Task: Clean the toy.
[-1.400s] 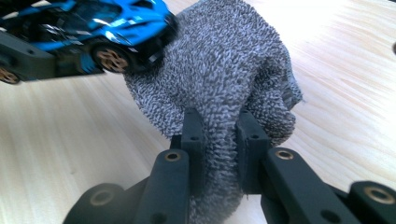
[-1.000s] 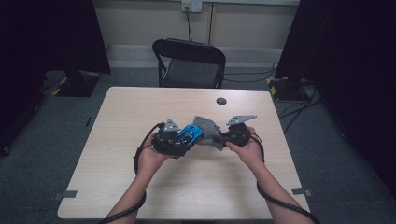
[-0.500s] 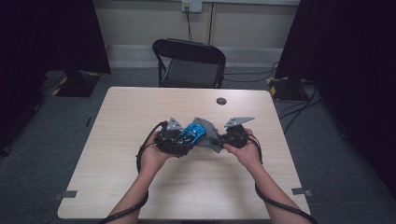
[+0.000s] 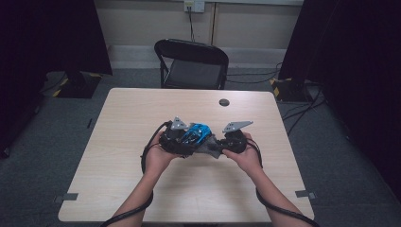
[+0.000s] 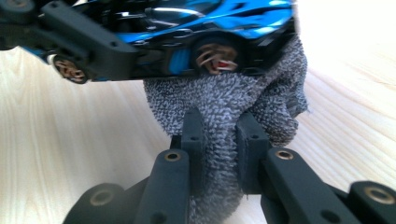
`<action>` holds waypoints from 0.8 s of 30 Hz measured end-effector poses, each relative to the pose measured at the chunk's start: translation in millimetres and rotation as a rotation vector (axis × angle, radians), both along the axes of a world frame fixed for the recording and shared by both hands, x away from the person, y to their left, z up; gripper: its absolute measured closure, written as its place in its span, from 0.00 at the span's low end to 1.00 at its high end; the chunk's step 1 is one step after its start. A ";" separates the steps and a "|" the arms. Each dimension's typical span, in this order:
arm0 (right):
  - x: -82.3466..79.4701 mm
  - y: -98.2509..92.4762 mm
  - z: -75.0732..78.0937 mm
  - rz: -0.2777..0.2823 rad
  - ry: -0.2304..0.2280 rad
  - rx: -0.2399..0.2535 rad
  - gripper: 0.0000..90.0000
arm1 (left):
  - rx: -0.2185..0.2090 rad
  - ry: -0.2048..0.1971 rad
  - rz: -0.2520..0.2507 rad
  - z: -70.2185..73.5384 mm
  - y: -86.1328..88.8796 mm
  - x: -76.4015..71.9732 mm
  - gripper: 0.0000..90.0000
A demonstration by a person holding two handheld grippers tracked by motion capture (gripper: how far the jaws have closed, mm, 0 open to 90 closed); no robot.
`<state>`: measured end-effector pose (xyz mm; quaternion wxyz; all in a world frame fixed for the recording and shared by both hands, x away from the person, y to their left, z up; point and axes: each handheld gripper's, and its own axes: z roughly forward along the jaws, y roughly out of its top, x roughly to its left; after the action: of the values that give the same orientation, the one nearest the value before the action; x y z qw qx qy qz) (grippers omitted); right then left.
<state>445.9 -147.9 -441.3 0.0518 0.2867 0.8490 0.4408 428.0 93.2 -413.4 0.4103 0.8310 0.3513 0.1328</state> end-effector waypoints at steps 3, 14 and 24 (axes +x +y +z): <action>-2.9 5.3 -1.2 0.021 -0.001 0.000 0.85 | 0.003 0.002 0.002 -0.7 -2.7 1.1 0.31; -12.1 19.9 -9.9 0.084 0.011 0.014 0.85 | 0.005 0.013 0.023 -4.7 -3.5 8.3 0.31; -23.7 35.8 -15.5 0.176 0.017 0.029 0.85 | 0.010 0.003 0.064 -4.5 0.0 15.2 0.31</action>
<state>422.2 -112.1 -456.8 0.0013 0.2154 0.8648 0.4535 443.2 93.2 -417.8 0.4011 0.8215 0.3778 0.1463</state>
